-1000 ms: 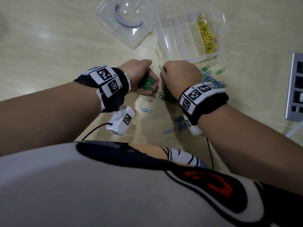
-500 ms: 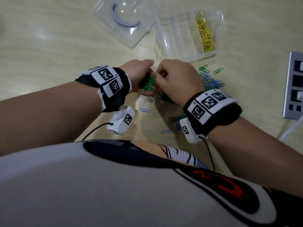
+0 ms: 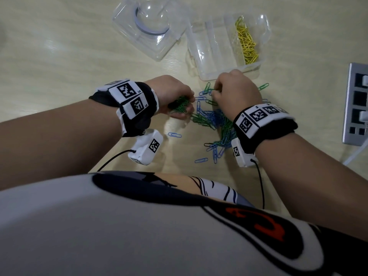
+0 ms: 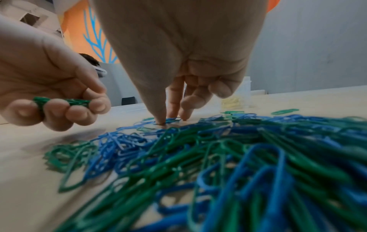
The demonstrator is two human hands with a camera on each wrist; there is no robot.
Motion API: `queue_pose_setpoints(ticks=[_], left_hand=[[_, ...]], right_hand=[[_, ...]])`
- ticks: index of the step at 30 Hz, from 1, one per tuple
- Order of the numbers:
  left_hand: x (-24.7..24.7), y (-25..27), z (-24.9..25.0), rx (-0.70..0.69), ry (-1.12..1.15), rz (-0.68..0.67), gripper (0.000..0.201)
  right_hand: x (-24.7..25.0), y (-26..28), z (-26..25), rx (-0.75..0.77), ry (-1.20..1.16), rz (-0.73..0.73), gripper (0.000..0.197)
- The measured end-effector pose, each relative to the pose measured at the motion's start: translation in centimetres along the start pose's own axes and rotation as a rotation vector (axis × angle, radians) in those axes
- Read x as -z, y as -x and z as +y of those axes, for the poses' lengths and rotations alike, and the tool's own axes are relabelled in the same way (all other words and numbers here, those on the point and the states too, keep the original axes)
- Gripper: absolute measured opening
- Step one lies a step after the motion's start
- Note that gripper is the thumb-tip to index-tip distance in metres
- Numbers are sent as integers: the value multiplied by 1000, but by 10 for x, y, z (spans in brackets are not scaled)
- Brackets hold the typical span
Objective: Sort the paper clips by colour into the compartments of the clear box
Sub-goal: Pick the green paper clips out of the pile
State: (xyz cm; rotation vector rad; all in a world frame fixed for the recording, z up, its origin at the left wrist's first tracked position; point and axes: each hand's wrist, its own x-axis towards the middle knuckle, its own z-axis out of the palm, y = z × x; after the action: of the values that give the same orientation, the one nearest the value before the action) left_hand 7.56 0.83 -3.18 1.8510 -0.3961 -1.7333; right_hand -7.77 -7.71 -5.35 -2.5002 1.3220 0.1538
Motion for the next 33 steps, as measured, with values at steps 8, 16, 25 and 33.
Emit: queue_pose_setpoints(ticks=[8, 16, 25, 33], left_hand=[[0, -2, -4, -15, -31, -7, 12], [-4, -2, -2, 16, 17, -41, 28], [-6, -6, -4, -7, 108, 20, 37], [-7, 1, -3, 34, 106, -60, 46]], right_hand=[[6, 0, 0, -31, 106, -97, 20], [5, 4, -13, -17, 122, -173, 20], [19, 21, -40, 148, -323, -110, 12], [-3, -3, -16, -67, 1, -31, 30]])
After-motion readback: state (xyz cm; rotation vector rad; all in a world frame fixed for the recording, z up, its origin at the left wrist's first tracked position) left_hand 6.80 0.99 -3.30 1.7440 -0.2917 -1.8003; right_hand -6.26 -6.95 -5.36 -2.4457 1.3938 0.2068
